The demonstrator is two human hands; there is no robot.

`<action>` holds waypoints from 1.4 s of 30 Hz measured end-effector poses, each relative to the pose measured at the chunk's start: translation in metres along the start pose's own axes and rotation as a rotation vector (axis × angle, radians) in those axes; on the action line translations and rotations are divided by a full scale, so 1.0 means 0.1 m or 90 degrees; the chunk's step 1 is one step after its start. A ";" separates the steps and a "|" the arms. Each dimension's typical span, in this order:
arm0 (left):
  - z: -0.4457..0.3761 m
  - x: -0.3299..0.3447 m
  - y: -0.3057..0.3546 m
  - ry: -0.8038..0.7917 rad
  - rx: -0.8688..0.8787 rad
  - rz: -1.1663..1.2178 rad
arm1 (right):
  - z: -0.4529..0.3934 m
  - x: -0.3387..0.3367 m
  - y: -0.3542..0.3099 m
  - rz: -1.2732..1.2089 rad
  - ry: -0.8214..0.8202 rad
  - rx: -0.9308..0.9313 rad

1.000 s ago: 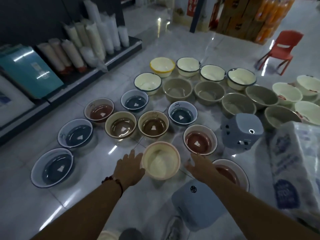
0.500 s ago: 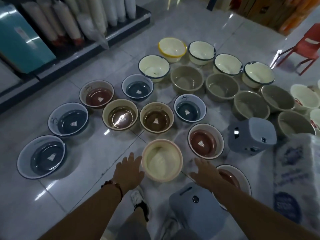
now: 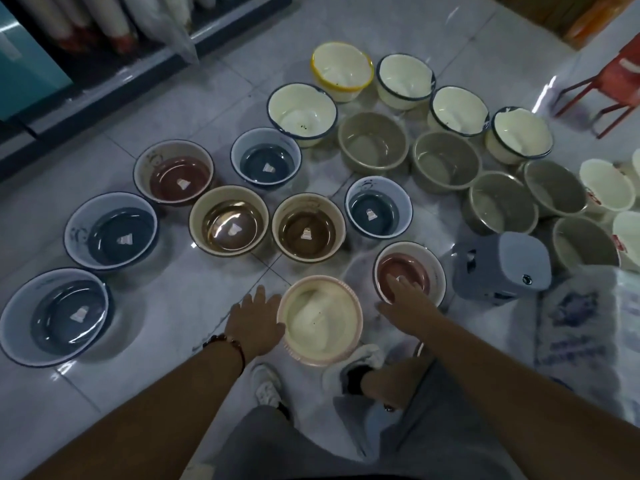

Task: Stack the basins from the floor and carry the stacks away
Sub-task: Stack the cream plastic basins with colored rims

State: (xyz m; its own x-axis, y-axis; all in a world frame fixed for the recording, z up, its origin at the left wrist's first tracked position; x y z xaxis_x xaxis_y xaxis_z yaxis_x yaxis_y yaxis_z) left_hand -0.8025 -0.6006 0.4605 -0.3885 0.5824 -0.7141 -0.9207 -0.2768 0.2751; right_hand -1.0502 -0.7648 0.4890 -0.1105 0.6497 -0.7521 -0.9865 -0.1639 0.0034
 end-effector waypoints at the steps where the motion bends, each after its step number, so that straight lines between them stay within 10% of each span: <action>1: -0.04 -0.04 0.02 0.006 0.002 0.007 | -0.04 -0.06 -0.01 -0.007 0.005 -0.007; 18: -2.24 2.17 -0.06 0.029 -0.198 0.137 | -3.12 2.15 0.08 0.325 -0.152 -0.239; 27: -2.83 3.73 -0.52 0.092 -0.193 0.082 | -4.62 3.51 0.03 0.140 -0.060 -0.111; 33: -2.72 3.74 -0.73 0.131 -0.236 0.046 | -4.78 3.72 -0.12 -0.027 -0.032 -0.026; 38: -2.05 3.65 -0.65 0.196 -0.298 0.107 | -4.08 3.61 -0.53 -0.106 -0.119 -0.177; 42: -1.43 3.76 -0.48 0.186 -0.360 0.156 | -3.28 3.19 -0.76 -0.114 0.006 -0.346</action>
State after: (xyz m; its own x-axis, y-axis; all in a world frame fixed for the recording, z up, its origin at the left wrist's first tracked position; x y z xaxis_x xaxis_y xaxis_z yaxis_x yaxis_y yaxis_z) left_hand -0.8991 -0.4774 0.0865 -0.4848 0.2437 -0.8400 -0.6151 -0.7778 0.1294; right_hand -0.9706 -0.7881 0.0325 0.0560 0.6959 -0.7159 -0.7850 -0.4124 -0.4623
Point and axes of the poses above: each hand's wrist, its own z-axis away from the middle knuckle, its own x-axis out of the palm, y = z × x, the point moved 3 cm from there along -z, towards the middle knuckle, and after that the axes turned 9 degrees about x, right-handed, at the moved point
